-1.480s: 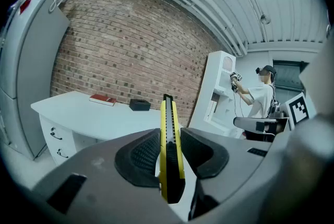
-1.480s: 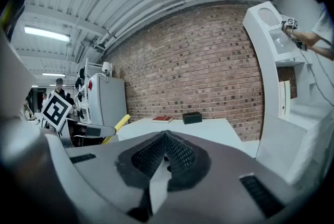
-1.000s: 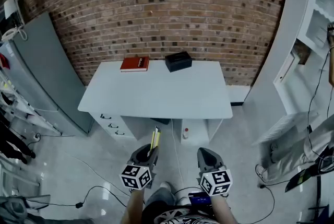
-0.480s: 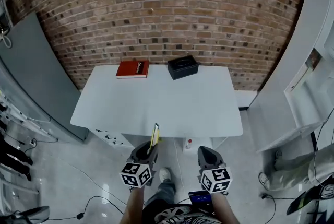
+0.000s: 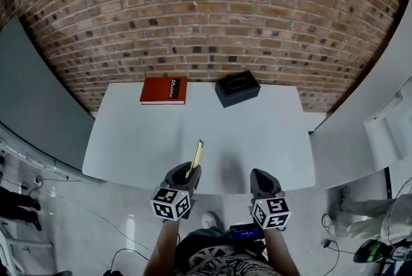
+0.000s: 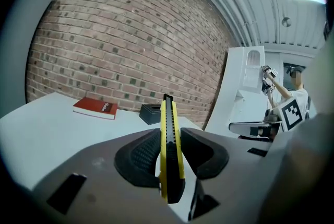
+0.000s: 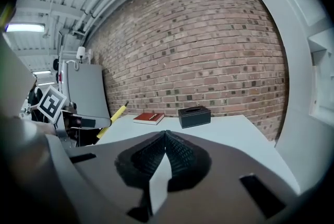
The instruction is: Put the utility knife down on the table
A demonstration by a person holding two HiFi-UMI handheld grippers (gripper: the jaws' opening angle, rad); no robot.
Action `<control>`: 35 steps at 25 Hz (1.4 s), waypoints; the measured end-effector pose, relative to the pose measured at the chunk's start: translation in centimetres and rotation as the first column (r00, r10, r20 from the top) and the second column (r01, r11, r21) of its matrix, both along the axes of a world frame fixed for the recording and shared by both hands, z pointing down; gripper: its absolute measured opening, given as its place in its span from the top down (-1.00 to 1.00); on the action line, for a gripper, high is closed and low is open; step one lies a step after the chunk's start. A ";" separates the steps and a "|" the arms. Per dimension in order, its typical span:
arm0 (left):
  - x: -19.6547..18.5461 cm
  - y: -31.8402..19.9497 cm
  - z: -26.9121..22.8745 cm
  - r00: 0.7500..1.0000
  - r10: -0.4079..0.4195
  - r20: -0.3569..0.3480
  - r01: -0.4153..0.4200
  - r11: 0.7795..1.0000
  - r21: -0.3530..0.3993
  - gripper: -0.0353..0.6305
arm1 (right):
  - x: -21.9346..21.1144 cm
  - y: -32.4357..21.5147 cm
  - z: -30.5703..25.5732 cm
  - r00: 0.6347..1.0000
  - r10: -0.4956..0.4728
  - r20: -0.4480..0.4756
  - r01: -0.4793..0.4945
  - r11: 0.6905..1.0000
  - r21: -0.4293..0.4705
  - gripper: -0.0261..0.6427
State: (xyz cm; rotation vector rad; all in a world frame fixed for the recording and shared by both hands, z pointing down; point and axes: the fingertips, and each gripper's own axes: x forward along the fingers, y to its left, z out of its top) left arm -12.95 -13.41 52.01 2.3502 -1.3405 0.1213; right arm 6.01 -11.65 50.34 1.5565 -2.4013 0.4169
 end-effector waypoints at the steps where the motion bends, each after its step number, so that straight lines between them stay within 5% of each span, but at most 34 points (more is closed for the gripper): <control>1: -0.3 -0.6 0.4 1.000 0.001 -0.004 -0.001 1.000 -0.010 0.52 | -0.1 -0.6 0.2 1.000 0.005 -0.001 -0.005 1.000 -0.006 0.92; 19: 1.8 -7.5 2.4 0.999 0.048 -0.016 -0.049 0.997 -0.055 0.52 | 1.4 -5.1 0.6 0.999 0.035 -0.030 -0.035 0.999 -0.023 0.92; 35: 4.0 -6.3 8.5 0.996 0.084 0.021 -0.079 0.980 -0.185 0.52 | 3.3 -5.3 5.9 0.997 0.033 -0.074 -0.042 0.990 -0.135 0.92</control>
